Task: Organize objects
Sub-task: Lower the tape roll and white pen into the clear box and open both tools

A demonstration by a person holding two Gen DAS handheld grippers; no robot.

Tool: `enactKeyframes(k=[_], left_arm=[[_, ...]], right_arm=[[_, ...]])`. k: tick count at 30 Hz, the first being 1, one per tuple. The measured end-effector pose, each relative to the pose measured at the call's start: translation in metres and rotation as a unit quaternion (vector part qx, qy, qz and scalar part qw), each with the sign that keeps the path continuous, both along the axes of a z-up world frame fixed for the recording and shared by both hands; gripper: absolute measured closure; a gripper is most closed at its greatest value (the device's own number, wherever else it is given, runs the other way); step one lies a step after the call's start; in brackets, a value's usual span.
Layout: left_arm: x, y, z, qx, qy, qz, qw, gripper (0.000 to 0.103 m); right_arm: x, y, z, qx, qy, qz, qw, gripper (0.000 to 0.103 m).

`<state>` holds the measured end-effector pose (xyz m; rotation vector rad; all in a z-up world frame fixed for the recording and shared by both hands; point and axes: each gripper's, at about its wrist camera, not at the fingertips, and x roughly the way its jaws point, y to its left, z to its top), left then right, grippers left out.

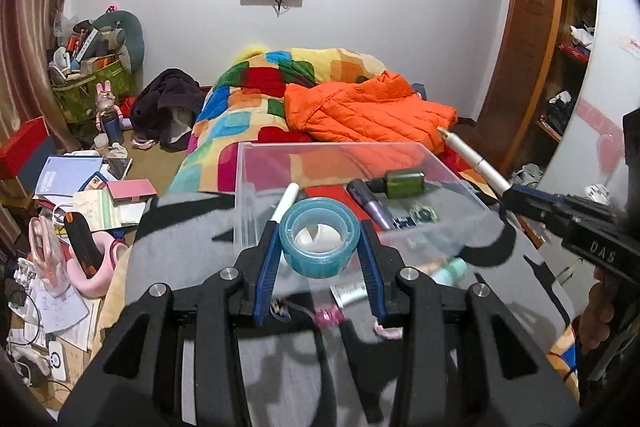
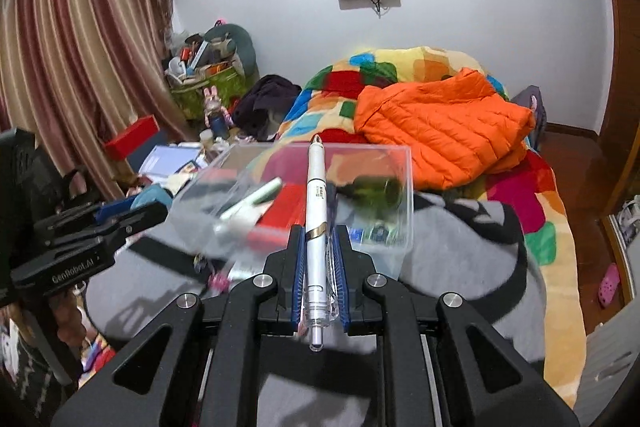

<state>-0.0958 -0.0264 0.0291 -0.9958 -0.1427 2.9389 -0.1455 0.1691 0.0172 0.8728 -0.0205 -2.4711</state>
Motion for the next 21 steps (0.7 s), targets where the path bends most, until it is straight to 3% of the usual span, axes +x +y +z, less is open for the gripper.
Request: enactKeyframes(k=[5, 9, 21], left_arm=[[-0.033, -0.006, -0.01, -0.007, -0.024, 0.01, 0.9996, 0.065], [-0.056, -0.015, -0.023, 0.013, -0.051, 0.012, 0.9986, 0.065], [-0.084, -0.02, -0.045, 0.015, -0.082, 0.009, 0.9965, 0.065]], right_arm=[[-0.038, -0.002, 0.0, -0.001, -0.001, -0.033, 0.999, 0.091], [-0.063, -0.009, -0.009, 0.002, -0.018, -0.039, 0.999, 0.091], [-0.096, -0.049, -0.055, 0.062, -0.082, 0.024, 0.994, 0.091]])
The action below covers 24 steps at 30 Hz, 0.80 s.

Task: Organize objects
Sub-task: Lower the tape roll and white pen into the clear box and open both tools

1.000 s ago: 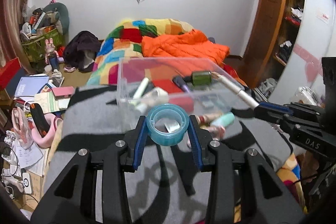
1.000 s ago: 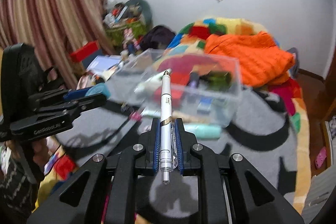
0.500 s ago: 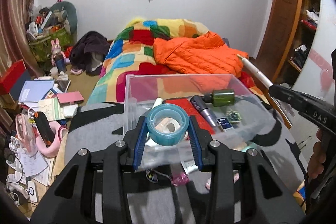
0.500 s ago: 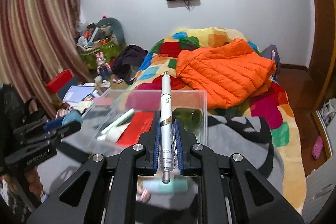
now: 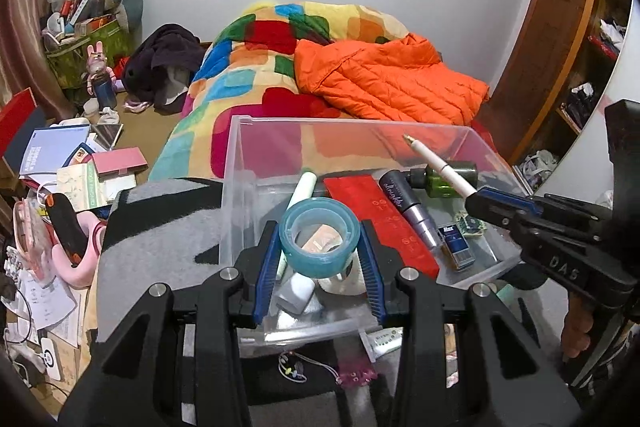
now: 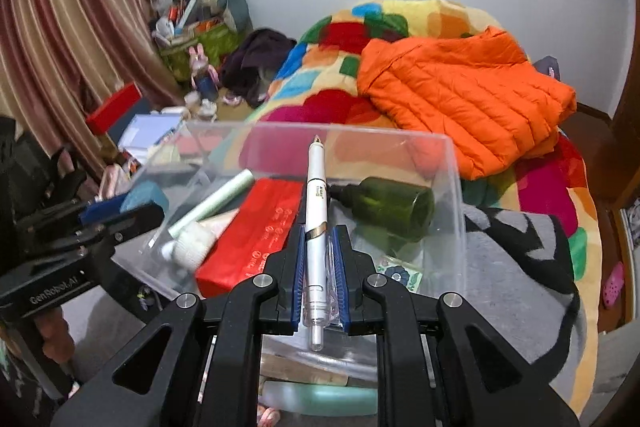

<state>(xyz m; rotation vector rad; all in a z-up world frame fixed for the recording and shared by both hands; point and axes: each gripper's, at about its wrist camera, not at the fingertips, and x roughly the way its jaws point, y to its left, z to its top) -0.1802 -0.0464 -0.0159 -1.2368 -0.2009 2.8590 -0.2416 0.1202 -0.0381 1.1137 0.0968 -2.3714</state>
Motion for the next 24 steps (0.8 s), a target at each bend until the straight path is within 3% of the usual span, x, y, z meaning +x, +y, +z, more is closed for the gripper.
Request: enactKeyframes(k=[6, 14, 19, 24], left_arm=[[0.004, 0.005, 0.0, -0.003, -0.003, -0.011, 0.9999, 0.065], [0.023, 0.012, 0.017, -0.015, 0.021, -0.016, 0.9995, 0.063], [0.041, 0.02, 0.027, -0.024, 0.039, -0.025, 0.9986, 0.055], [0.058, 0.029, 0.029, -0.02, 0.043, -0.046, 0.9978, 0.055]], right_arm=[[-0.003, -0.001, -0.009, 0.025, -0.013, -0.018, 0.999, 0.09], [0.013, 0.012, 0.007, -0.014, -0.025, 0.008, 1.0, 0.089], [0.033, 0.025, 0.024, -0.021, 0.003, 0.001, 1.0, 0.077], [0.051, 0.035, 0.031, -0.018, 0.014, 0.005, 1.0, 0.067]])
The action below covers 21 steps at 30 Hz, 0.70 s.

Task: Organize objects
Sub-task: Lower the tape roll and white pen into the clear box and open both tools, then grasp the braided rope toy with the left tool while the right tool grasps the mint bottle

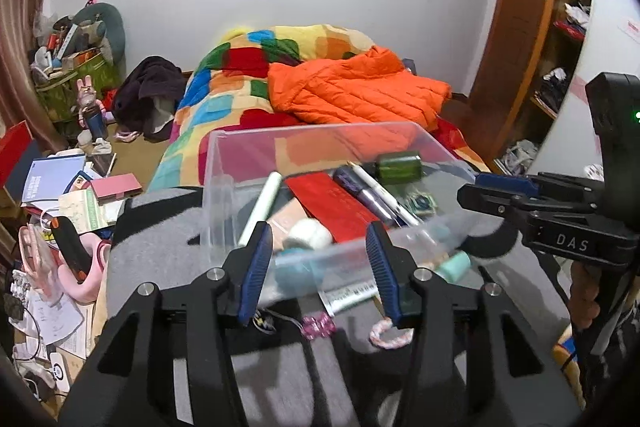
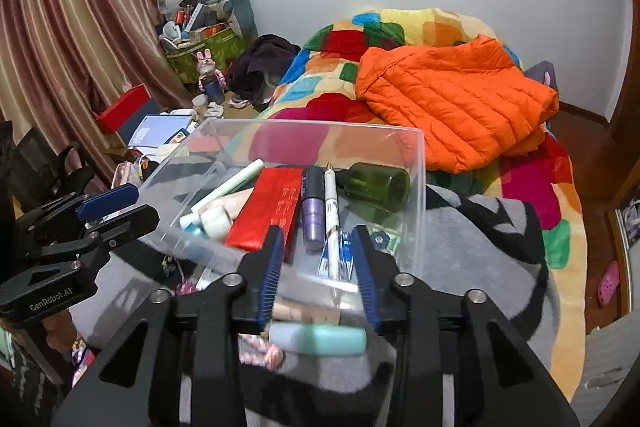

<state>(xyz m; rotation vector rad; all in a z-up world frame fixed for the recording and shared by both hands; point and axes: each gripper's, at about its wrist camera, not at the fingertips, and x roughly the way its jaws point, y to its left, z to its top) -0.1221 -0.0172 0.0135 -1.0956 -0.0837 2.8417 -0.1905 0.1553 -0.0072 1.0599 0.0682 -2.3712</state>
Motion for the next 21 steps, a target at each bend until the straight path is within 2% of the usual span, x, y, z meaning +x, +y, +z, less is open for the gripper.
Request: enactKeyframes(k=[3, 7, 14, 18, 19, 21], left_arm=[[0.009, 0.005, -0.006, -0.006, -0.006, -0.008, 0.9999, 0.055], [0.016, 0.015, -0.022, -0.011, -0.027, -0.028, 0.9992, 0.054], [0.008, 0.04, -0.065, -0.012, -0.097, -0.061, 0.9934, 0.054], [0.006, 0.052, -0.079, -0.016, -0.114, -0.076, 0.9905, 0.054], [0.007, 0.053, -0.08, -0.016, -0.112, -0.077, 0.9906, 0.054], [0.01, 0.053, -0.08, -0.019, -0.102, -0.071, 0.992, 0.058]], right_arm=[[0.009, 0.005, -0.003, 0.001, -0.001, 0.003, 1.0, 0.063], [0.018, 0.014, -0.015, 0.015, -0.003, -0.009, 1.0, 0.052], [0.022, 0.022, -0.046, 0.041, -0.037, -0.019, 0.998, 0.052], [0.022, 0.026, -0.059, 0.038, -0.063, -0.019, 0.997, 0.051], [0.021, 0.026, -0.062, 0.037, -0.069, -0.018, 0.997, 0.049], [0.022, 0.026, -0.066, 0.033, -0.073, -0.02, 0.997, 0.036]])
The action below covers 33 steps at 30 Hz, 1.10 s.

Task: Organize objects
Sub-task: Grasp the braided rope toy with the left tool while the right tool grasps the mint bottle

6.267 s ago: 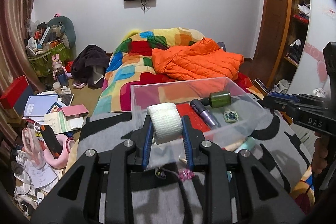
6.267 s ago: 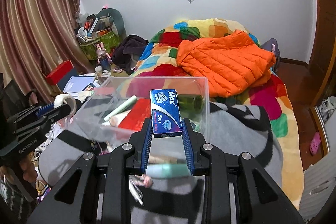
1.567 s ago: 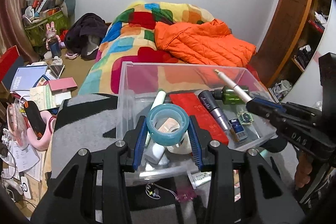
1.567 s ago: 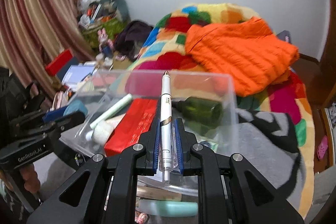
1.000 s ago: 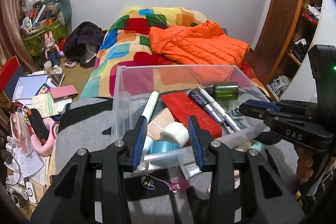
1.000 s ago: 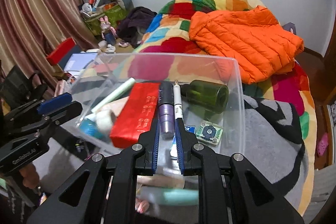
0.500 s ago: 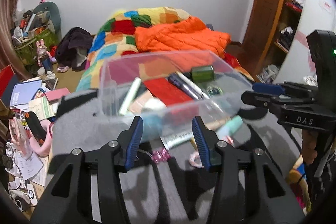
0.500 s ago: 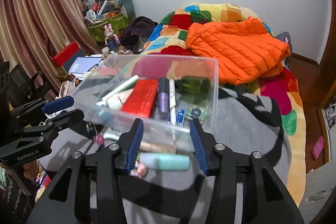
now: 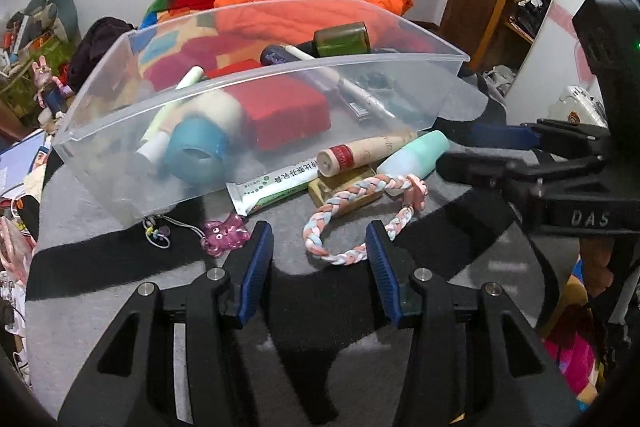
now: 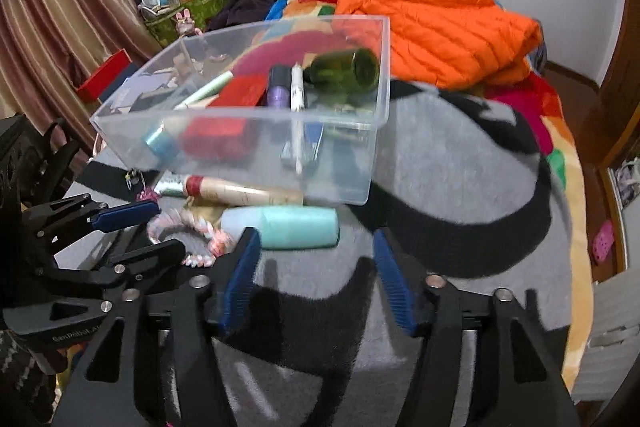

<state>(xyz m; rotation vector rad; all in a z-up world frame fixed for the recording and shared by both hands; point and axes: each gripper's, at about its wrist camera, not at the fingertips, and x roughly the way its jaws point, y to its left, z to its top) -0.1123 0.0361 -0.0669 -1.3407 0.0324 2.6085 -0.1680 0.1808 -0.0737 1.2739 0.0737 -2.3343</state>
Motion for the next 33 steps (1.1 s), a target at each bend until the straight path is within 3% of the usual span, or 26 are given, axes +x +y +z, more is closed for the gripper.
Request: enactKeyframes(k=[4, 5, 17, 25, 33], left_arm=[[0.001, -0.007, -0.002, -0.002, 0.006, 0.013, 0.9999, 0.088], [0.003, -0.01, -0.002, -0.001, 0.009, 0.015, 0.9998, 0.09], [0.054, -0.046, 0.002, 0.015, 0.011, 0.035, 0.9992, 0.093], [0.058, -0.054, 0.005, 0.025, 0.001, 0.041, 0.9988, 0.092], [0.053, -0.042, 0.001, -0.019, 0.023, 0.034, 0.999, 0.091]], right_arm=[[0.002, -0.005, -0.004, -0.008, -0.006, 0.001, 1.0, 0.032], [0.003, -0.008, -0.005, -0.009, -0.007, 0.002, 1.0, 0.03], [0.0, -0.039, -0.014, 0.052, 0.02, 0.006, 0.998, 0.025], [0.006, -0.038, -0.012, 0.056, 0.038, 0.006, 0.998, 0.032], [0.018, -0.027, -0.003, 0.038, 0.048, 0.003, 0.998, 0.032]])
